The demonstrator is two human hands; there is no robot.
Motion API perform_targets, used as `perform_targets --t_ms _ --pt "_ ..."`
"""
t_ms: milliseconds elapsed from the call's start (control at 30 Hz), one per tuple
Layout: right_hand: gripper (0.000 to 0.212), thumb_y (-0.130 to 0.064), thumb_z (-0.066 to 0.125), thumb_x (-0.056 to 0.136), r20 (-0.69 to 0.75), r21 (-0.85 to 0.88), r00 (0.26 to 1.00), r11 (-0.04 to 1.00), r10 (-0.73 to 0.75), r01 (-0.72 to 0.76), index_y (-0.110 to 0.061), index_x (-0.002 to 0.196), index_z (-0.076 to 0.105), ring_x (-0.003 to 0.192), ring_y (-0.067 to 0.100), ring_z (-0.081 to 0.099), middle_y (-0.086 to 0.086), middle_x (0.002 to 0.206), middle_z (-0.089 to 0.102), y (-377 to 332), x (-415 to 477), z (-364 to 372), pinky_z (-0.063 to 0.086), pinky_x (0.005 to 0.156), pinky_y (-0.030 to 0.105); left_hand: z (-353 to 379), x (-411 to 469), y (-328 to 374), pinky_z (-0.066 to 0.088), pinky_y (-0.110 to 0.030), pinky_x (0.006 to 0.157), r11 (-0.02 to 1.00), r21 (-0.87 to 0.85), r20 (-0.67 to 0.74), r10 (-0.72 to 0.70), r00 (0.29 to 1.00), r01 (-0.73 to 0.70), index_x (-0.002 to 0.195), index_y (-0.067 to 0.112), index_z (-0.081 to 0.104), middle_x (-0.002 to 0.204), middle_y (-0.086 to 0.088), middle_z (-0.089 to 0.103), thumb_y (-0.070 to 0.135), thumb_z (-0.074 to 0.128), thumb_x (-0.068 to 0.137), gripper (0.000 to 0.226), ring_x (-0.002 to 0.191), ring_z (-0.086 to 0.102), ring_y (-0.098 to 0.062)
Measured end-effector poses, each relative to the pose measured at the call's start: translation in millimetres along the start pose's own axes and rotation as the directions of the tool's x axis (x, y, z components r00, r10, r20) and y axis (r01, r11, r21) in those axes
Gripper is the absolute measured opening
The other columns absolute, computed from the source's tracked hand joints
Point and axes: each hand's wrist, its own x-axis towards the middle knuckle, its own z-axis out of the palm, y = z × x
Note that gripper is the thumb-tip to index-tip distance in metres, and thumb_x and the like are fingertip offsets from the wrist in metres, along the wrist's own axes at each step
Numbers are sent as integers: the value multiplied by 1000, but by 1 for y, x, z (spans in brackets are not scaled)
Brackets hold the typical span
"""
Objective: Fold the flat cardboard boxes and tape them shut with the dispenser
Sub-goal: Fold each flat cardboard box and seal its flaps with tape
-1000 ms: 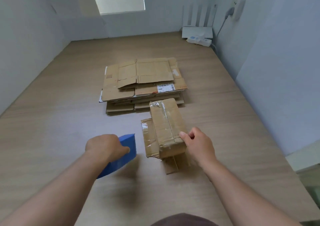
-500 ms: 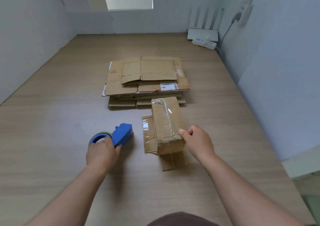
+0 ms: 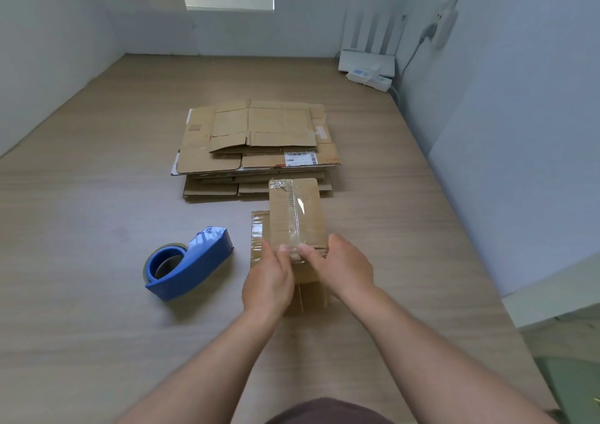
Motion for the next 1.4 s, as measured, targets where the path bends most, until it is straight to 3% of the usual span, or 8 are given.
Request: perform_targets --t_ms 200,300,400,500,733,900,1067,1400 --pt "41 -35 46 98 61 309 996 950 -72 50 -14 62 46 69 26 52 11 72 60 20 10 -10 48 73 39 -5 4 -7 45 -40 100 943 -332 23 -22 999 28 131 27 57 119 -2 65 39 31 102 41 111 56 -22" --pt "41 -40 46 97 130 291 982 952 -140 97 -18 63 47 64 21 53 2 68 58 23 11 -19 50 75 43 -21 4 -10 43 -32 98 965 -248 134 119 984 -83 137 27 51 125 2 62 50 30 100 48 118 54 -20" --pt "42 -63 53 85 229 -57 949 971 -216 234 -25 69 42 69 15 49 -9 69 50 20 9 -28 37 60 32 -34 7 -12 50 -30 90 972 42 326 207 923 -233 148 33 26 128 7 60 70 36 84 75 114 58 -17" --pt "42 -61 48 89 194 -268 934 900 -300 344 -19 85 46 93 26 57 2 93 61 18 11 -26 31 65 31 -39 14 -10 53 -31 83 871 355 316 229 921 -339 149 32 18 124 2 63 61 38 92 67 106 62 -18" --pt "26 -38 41 100 187 -240 871 839 -453 488 -13 94 46 98 31 54 12 108 59 35 10 -21 27 70 30 -57 23 -19 50 -27 85 856 329 481 210 851 -398 152 38 -2 125 0 62 42 30 102 59 98 61 -13" --pt "24 -31 46 99 126 -146 900 889 -418 434 -13 84 42 86 27 49 10 92 56 42 10 -22 23 67 28 -59 12 -24 51 -33 94 981 -76 246 191 950 -178 136 30 46 121 6 64 27 46 100 36 107 61 -9" --pt "30 -32 54 95 63 -21 942 943 -330 332 -15 73 42 75 21 42 4 77 49 35 7 -13 28 66 32 -47 -7 -15 49 -18 77 980 -111 110 175 978 -163 108 25 55 102 10 63 29 61 92 18 97 60 -5" --pt "12 -16 57 90 284 139 909 951 -305 275 -9 83 66 89 22 65 6 85 71 16 6 -25 48 81 30 -50 -3 -32 56 -41 87 942 -331 -32 49 998 -57 104 32 56 93 8 67 31 63 91 14 93 65 -13"
